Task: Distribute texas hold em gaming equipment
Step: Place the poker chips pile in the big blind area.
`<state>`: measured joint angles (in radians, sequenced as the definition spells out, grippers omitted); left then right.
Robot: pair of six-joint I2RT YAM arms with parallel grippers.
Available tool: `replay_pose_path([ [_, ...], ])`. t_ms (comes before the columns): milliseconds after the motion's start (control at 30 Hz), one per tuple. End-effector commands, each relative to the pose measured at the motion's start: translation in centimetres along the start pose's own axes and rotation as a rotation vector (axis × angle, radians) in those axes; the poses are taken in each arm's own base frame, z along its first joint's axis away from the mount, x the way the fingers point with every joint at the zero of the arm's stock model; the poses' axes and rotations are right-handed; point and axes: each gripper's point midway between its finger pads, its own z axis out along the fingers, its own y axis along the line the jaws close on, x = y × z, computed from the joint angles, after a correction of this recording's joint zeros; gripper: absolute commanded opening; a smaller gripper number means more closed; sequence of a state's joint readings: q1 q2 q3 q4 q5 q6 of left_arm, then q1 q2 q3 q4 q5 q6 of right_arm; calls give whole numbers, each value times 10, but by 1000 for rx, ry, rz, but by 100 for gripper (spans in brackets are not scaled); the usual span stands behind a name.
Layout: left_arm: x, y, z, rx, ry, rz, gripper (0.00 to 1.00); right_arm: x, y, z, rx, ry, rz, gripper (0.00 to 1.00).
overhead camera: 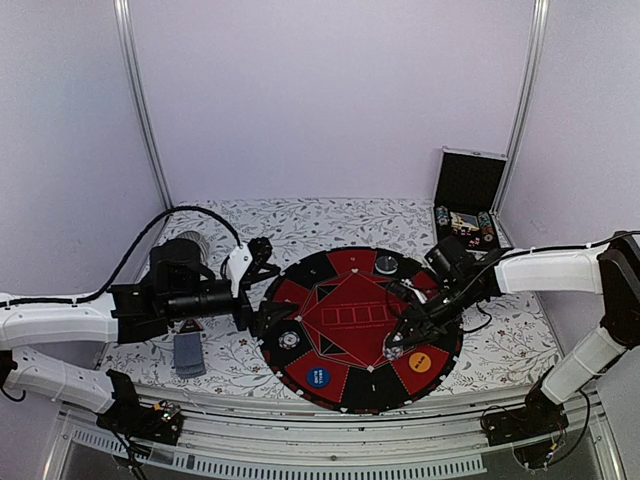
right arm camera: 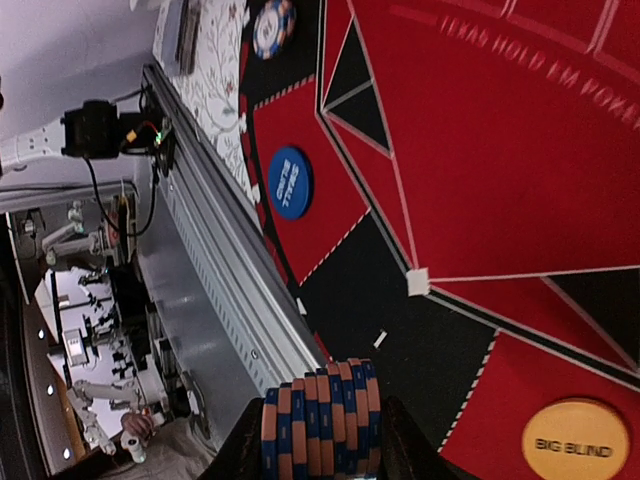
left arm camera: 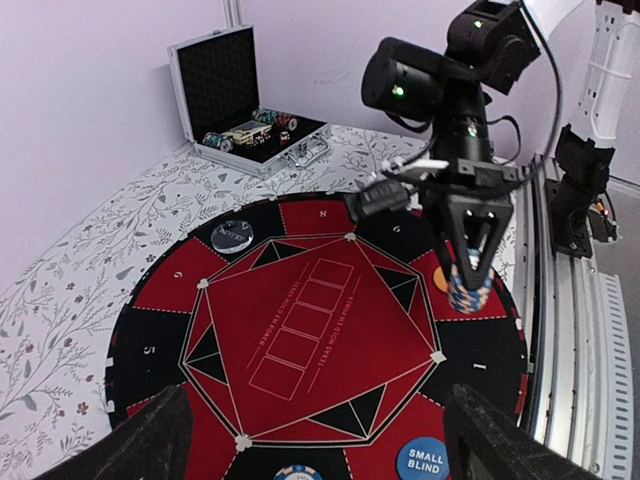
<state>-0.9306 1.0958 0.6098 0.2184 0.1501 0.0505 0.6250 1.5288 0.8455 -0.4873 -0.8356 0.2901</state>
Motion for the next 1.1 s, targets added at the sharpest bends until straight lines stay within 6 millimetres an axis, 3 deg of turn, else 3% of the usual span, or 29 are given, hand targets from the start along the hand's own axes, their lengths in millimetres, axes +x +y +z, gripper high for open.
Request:
replay_pose_path([
  [0, -5, -1, -8, -25, -39, -33, 89, 27, 7, 25, -41, 116, 14, 2],
  [500, 2, -1, -18, -45, -43, -71, 89, 38, -36, 46, 83, 163, 51, 3],
  [800, 3, -1, -19, -51, -42, -72, 89, 41, -46, 43, 146, 154, 47, 18],
  [867, 5, -2, -18, -48, -37, -76, 89, 43, -50, 42, 167, 155, 47, 25],
  [1067, 7, -5, -16, -39, -29, -81, 88, 45, -60, 40, 225, 158, 45, 30],
])
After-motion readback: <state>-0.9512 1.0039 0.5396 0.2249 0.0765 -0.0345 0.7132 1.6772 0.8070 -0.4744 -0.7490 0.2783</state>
